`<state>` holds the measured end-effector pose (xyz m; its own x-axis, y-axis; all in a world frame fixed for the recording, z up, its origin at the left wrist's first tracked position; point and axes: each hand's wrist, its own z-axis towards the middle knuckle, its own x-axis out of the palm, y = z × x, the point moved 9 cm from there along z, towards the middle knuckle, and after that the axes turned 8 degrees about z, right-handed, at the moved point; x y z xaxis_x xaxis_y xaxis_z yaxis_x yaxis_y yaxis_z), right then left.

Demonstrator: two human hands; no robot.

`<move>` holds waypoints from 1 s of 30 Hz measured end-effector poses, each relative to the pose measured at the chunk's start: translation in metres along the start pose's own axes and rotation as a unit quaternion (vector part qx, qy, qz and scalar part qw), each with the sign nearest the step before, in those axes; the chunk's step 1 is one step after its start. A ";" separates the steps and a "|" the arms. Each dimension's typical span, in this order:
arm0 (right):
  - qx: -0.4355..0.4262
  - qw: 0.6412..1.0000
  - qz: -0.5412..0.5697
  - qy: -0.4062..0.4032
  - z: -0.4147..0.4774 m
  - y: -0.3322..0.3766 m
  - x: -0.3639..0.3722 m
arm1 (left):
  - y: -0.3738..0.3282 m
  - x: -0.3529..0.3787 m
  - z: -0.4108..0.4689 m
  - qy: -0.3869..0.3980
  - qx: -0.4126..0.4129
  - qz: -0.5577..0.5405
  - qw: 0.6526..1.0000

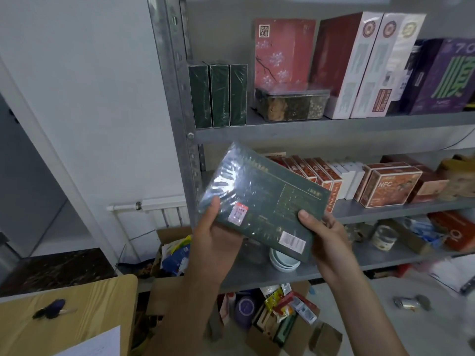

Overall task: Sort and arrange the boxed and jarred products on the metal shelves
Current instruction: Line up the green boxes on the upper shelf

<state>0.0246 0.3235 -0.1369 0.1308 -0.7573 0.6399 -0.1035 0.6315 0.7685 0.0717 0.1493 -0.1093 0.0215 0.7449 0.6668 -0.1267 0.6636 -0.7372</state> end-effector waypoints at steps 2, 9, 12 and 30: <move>-0.010 0.999 -0.036 -0.009 0.001 0.010 -0.003 | 0.001 -0.015 0.001 -0.035 -0.019 -0.021 0.999; 0.048 0.999 0.008 0.011 0.004 -0.001 0.006 | 0.014 -0.024 0.005 -0.074 -0.034 -0.078 0.994; 0.074 0.997 0.015 0.030 0.004 -0.005 0.011 | 0.017 -0.026 0.008 -0.072 -0.040 -0.083 0.993; -0.028 0.998 0.004 -0.047 0.012 0.031 0.011 | -0.025 0.014 -0.003 -0.077 0.414 0.708 0.567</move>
<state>0.0110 0.3329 -0.1061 0.0359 -0.7631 0.6453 -0.0480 0.6437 0.7638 0.0777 0.1432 -0.0824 -0.7621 0.4339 -0.4804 -0.3323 -0.8991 -0.2850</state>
